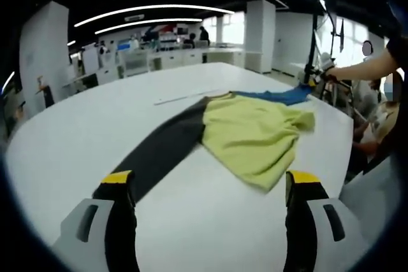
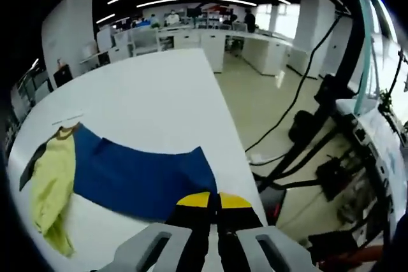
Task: Fold the garment on the visible template until the final outline fits inside the template.
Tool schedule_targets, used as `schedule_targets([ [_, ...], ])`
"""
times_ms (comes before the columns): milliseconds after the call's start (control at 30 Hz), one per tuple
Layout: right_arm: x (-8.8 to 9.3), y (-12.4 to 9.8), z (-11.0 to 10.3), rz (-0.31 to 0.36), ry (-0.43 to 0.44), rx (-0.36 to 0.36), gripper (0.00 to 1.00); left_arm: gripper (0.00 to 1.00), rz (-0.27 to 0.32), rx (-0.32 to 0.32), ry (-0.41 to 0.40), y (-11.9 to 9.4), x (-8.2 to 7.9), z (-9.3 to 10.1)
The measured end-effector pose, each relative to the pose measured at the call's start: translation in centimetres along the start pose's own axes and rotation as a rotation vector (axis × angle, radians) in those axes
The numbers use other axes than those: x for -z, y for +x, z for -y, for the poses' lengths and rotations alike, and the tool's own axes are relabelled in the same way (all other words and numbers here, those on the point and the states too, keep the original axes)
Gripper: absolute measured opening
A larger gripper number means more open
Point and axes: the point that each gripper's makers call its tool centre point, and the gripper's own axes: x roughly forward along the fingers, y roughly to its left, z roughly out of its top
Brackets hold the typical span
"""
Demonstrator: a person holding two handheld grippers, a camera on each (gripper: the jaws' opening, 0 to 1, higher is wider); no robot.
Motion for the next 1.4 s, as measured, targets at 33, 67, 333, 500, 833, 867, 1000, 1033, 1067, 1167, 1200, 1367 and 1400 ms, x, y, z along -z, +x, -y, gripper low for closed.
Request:
schedule_targets([
  [33,0.3,0.0,-0.1,-0.005,0.005,-0.001,0.00,0.95,-0.001,0.000,-0.001,0.0,0.0,0.0],
  [67,0.5,0.1,-0.1,-0.011,0.011,-0.003,0.00,0.95,-0.003,0.000,-0.002,0.0,0.1,0.0],
  [333,2.5,0.0,-0.3,-0.048,0.008,0.012,0.00,0.95,-0.004,0.002,-0.006,0.0,0.2,0.0],
  [500,2.8,-0.3,-0.3,-0.051,-0.004,-0.004,0.14,0.95,-0.009,0.007,-0.012,0.1,0.5,0.0],
  [833,1.2,-2.3,-6.9,0.039,-0.132,-0.254,0.57,0.97,-0.014,0.025,-0.017,0.3,0.6,0.2],
  [867,1.2,-2.8,-7.8,0.044,-0.142,-0.278,0.59,0.97,-0.014,0.028,-0.017,0.3,0.6,0.3],
  [1000,2.1,-5.6,-12.8,0.063,-0.194,-0.390,0.67,0.96,-0.012,0.033,-0.024,0.4,0.7,0.6],
  [1033,2.4,-6.3,-13.9,0.066,-0.214,-0.412,0.69,0.96,-0.012,0.036,-0.024,0.5,0.8,0.7],
  [1067,2.6,-7.1,-15.3,0.074,-0.239,-0.443,0.71,0.96,-0.012,0.037,-0.024,0.6,0.9,0.7],
  [1167,3.4,-8.9,-18.5,0.083,-0.290,-0.518,0.75,0.95,-0.010,0.044,-0.030,0.8,0.9,1.2],
  [1200,3.8,-9.5,-19.6,0.083,-0.307,-0.549,0.77,0.95,-0.010,0.047,-0.031,0.8,0.9,1.3],
  [1367,5.5,-11.4,-22.8,0.071,-0.387,-0.642,0.79,0.94,-0.005,0.060,-0.036,1.2,1.0,2.1],
  [1400,5.8,-11.7,-23.2,0.069,-0.401,-0.662,0.79,0.94,-0.006,0.064,-0.035,1.3,1.0,2.3],
])
